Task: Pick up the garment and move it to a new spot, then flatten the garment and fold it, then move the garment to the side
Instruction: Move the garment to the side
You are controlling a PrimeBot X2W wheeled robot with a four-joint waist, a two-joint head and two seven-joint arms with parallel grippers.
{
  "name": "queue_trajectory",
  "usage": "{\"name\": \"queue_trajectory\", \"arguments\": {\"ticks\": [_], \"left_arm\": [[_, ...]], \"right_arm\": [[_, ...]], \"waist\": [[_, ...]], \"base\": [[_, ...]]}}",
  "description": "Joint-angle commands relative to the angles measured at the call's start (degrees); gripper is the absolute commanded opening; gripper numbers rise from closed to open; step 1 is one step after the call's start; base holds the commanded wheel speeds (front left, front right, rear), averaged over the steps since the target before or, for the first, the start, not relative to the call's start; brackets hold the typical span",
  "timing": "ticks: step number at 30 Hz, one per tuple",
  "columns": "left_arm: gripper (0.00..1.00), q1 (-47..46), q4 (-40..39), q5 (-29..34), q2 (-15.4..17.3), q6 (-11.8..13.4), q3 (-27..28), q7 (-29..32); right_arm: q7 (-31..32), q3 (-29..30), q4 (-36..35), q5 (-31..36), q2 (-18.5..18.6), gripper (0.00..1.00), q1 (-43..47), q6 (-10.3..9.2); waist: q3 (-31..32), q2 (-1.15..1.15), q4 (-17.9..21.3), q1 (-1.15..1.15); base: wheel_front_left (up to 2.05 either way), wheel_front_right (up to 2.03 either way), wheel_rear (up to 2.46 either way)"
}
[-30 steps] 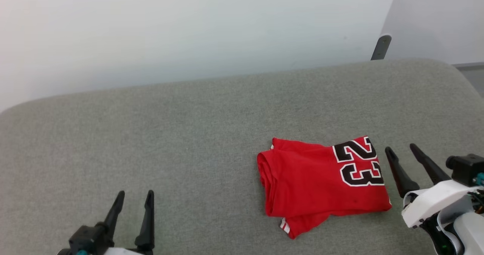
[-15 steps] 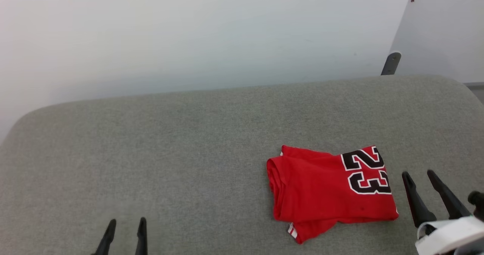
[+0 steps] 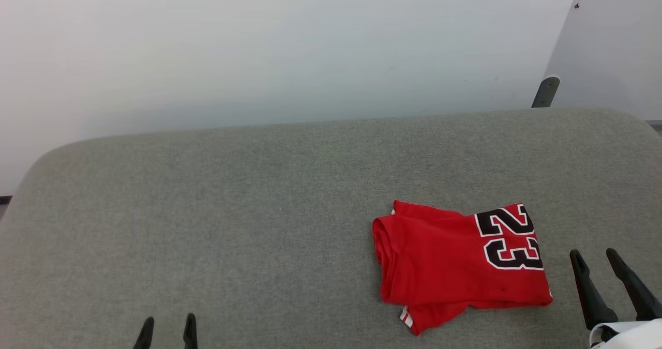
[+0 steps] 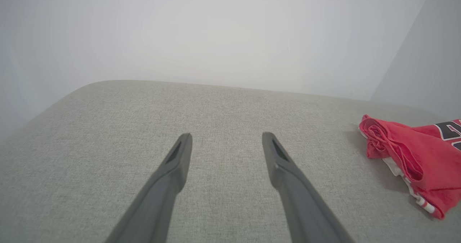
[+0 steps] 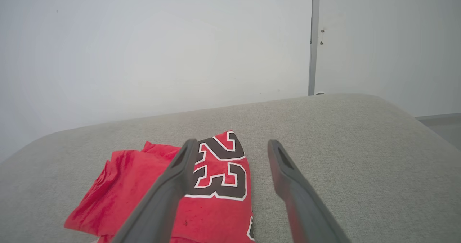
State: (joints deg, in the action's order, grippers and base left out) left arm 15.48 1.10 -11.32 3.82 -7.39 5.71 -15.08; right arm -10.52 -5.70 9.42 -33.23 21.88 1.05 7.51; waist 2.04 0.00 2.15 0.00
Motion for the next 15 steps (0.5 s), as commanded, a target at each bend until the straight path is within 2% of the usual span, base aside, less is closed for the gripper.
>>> {"name": "queue_trajectory", "arguments": {"ticks": [1, 15], "left_arm": [[1.00, -0.6, -0.2, -0.3, -0.2, -0.1, -0.2, 0.0], [1.00, -1.2, -0.6, 1.3, -0.2, -0.1, 0.0, 0.0]], "right_arm": [[0.4, 0.8, -0.7, 0.6, -0.5, 1.00, 1.1, -0.04], [2.4, 3.0, -3.5, 1.6, -2.5, 1.00, 2.2, -0.04]], "waist": [[-0.1, 0.00, -0.1, 0.00], [-0.7, 0.00, -0.7, 0.00]], "base": [[0.00, 0.00, 0.00], [0.00, 0.00, 0.00]]}}
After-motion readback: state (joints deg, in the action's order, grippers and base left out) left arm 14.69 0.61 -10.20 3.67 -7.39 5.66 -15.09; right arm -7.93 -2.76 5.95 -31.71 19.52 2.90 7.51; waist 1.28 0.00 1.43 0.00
